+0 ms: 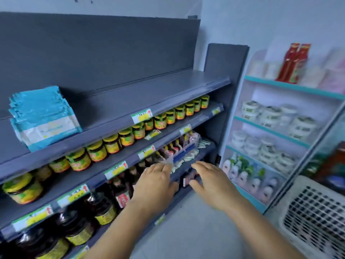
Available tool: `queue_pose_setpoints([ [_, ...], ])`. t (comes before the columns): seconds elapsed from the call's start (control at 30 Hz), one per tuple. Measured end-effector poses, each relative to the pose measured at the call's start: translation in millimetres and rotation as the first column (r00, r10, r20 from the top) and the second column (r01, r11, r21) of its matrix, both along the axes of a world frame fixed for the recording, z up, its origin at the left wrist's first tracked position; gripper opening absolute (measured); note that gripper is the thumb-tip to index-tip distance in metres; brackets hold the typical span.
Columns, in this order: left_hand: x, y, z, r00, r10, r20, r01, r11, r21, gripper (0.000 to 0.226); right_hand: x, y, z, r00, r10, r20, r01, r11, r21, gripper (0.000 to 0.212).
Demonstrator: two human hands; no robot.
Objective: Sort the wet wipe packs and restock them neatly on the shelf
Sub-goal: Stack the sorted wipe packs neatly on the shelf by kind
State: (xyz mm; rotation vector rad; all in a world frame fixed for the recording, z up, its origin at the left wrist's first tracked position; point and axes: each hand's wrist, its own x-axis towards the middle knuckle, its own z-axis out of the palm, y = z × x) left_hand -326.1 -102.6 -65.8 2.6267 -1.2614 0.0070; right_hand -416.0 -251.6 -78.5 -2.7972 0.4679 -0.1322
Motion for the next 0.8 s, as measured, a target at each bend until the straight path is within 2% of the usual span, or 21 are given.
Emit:
queue_pose_setpoints([
  [0.2, -68.6, -60.2, -29.6, 0.975, -0.201, -0.100, 0.205, 0.978, 0.035, 0.052, -104.2, -31.3, -27.5, 0.963, -0.255, -0.086, 0.260, 0.964, 0.047, 0.052],
  [0.43, -156.1, -131.8, -50.6, 0.901, -0.389, -0.190, 0.409, 0.909, 0.080, 0.056, -205.1, -75.3, -53.5, 0.870, -0.470, -0.150, 0.488, 0.864, 0.122, 0.055],
  [0.8, -303.2, -273.9, -89.1, 0.812, -0.494, -0.311, 0.546, 0.831, 0.108, 0.048, -355.4, -186.6, -101.0, 0.758, -0.622, -0.199, 0.651, 0.739, 0.171, 0.056],
])
